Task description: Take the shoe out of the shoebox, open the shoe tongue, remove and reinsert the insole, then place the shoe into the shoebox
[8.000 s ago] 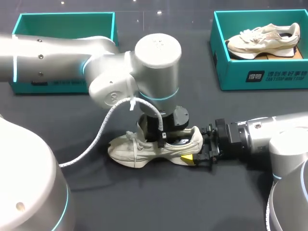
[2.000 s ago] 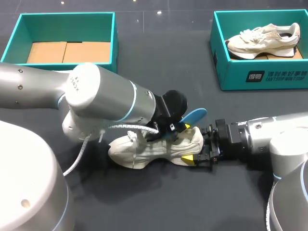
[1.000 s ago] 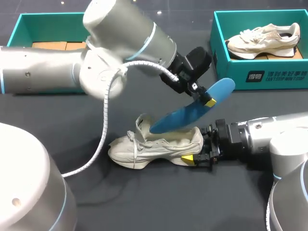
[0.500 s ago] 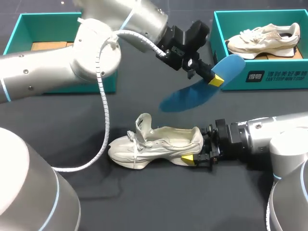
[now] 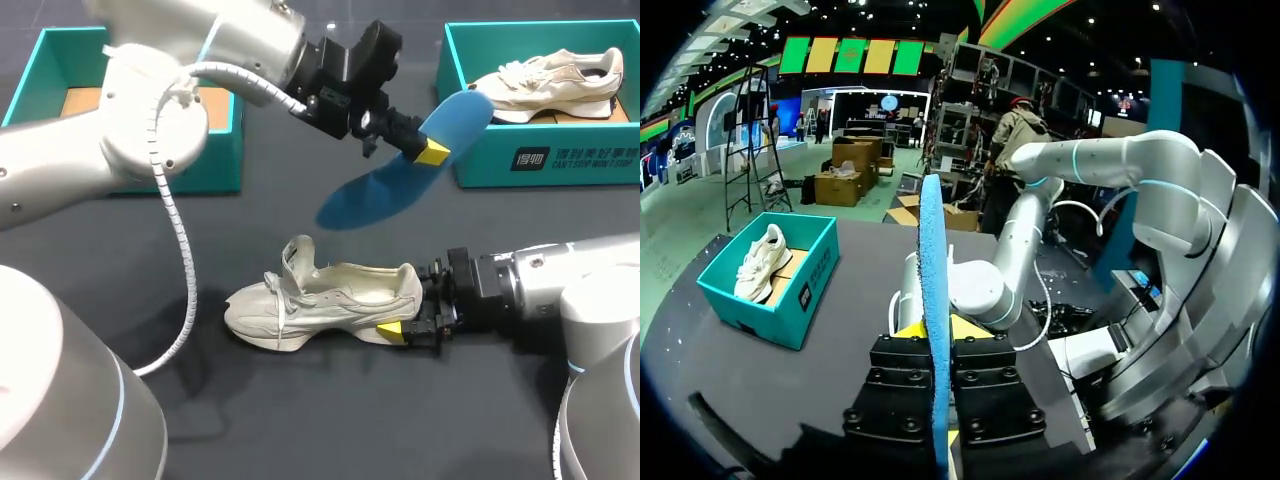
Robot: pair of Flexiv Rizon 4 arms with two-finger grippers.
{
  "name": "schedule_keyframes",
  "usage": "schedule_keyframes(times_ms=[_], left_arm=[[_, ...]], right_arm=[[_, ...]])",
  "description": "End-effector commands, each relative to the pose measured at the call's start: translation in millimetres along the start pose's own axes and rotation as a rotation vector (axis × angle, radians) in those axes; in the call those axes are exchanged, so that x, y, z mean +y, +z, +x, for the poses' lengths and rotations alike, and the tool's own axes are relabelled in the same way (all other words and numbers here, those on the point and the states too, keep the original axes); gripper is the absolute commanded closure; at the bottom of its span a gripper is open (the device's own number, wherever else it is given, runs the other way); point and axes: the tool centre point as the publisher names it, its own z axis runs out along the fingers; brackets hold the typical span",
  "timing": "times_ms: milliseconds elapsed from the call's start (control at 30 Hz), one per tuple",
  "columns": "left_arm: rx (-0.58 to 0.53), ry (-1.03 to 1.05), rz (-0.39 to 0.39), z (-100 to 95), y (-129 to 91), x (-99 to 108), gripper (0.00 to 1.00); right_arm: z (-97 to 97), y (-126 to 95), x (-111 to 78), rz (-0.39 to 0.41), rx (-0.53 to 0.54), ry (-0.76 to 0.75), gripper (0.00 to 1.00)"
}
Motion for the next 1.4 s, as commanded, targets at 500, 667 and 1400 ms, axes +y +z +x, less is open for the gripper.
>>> schedule_keyframes(times_ms=[500, 667, 1400], left_arm=[[-0.009, 0.071, 0.279, 40.3, -58.8, -38.5, 1.0], [0.015, 0.051, 0.38, 55.2, -91.9, -45.7, 1.0], [-0.019, -0.057, 0.455, 75.0, -160.3, -53.8, 1.0]], right_arm=[[1.7, 1.2, -0.6, 0.005, -0.001, 0.001, 1.0], [1.7, 1.2, -0.6, 0.005, -0.001, 0.001, 1.0], [1.7, 1.2, -0.6, 0.005, -0.001, 0.001, 1.0]])
